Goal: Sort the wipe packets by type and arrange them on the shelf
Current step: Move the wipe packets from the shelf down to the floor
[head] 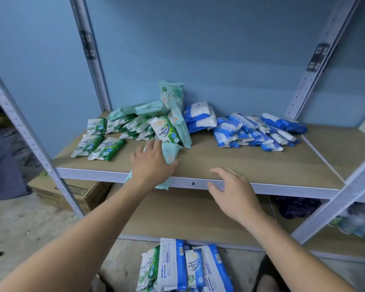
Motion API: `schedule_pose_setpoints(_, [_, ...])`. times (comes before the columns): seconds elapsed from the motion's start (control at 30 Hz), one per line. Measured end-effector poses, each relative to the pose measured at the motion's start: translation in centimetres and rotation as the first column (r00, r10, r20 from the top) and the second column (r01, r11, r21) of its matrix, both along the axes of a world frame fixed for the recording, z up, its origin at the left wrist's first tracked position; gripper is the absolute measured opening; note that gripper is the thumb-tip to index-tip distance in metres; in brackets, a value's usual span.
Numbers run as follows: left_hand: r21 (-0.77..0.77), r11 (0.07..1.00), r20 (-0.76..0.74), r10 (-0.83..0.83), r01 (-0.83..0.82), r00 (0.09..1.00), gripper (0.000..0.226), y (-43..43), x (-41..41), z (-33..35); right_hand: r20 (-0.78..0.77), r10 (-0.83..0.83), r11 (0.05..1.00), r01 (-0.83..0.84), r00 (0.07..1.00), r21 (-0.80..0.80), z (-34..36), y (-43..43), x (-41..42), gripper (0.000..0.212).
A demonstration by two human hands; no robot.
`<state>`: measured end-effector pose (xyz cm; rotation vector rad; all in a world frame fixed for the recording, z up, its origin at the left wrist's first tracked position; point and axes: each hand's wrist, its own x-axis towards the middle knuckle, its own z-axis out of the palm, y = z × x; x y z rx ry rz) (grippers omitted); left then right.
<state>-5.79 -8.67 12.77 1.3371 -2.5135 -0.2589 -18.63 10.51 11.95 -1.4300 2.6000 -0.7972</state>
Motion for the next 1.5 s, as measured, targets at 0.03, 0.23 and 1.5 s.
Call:
schedule_pose_setpoints(0.03, [0.045,0.999,0.034,0.014,-0.016,0.999,0.086,-0.8,-0.4,-0.4,-0.013,-0.001,1.000,0.001,1.000,0.004,0.5,-0.4,-0.3,0.039])
schedule_pose_setpoints(0.23, [0.165,0.986,0.117,0.020,-0.039,0.993,0.093,-3.3,-0.9,-2.3,-0.059,0.010,0.999,-0.008,0.998,0.041,3.3,-3.2,-1.6,0.041])
schedule_pose_setpoints(1.5, [-0.047,0.998,0.128,-0.026,0.032,0.991,0.095,-8.0,3.1,-4.7,-0.250,0.002,0.968,-0.065,0.968,-0.242,0.2,-15.9,-5.5,0.034])
